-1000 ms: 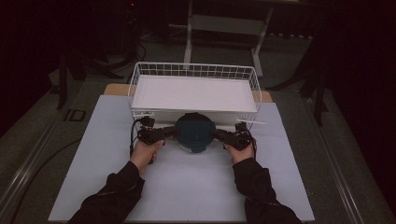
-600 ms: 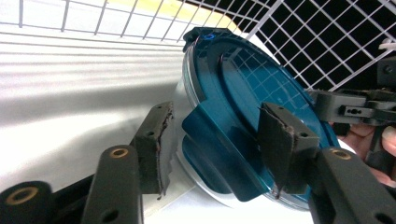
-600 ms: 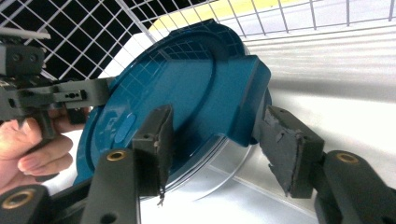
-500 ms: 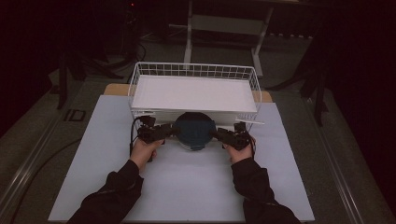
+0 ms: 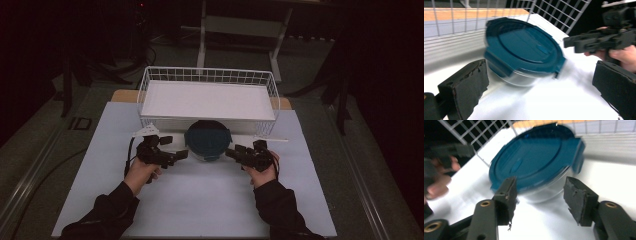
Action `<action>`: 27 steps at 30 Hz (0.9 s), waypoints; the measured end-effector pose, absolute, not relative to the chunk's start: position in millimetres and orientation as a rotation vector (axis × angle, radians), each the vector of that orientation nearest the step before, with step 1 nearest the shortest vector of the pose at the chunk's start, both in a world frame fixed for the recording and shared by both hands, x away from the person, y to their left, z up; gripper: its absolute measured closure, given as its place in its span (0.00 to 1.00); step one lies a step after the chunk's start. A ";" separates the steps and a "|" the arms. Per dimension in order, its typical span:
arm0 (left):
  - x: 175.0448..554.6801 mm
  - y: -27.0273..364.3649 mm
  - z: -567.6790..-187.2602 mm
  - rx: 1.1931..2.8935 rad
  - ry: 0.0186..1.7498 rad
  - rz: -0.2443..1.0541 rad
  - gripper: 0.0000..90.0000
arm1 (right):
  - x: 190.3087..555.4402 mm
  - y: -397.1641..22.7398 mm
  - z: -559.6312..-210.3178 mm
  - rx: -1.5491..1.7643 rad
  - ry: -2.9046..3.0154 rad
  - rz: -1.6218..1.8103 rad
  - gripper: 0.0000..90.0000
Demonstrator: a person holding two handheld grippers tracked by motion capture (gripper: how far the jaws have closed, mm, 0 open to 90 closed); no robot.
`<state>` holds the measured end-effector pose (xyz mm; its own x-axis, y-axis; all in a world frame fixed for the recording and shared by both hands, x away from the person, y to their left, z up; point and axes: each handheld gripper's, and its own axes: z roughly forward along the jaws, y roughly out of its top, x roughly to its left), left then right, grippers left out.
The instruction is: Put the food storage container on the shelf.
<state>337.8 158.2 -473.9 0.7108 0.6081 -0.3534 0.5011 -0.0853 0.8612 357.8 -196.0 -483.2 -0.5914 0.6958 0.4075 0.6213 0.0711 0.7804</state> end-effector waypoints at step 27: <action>266.7 164.1 -487.2 1.765 0.757 0.185 0.00 | 335.7 -155.2 -498.8 1.249 2.373 1.427 1.00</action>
<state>266.7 164.1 -487.2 0.7794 0.5750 -0.2486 0.3951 -0.1433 0.9074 335.7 -155.2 -498.8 -0.6574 0.6895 0.3040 0.5917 0.2225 0.7748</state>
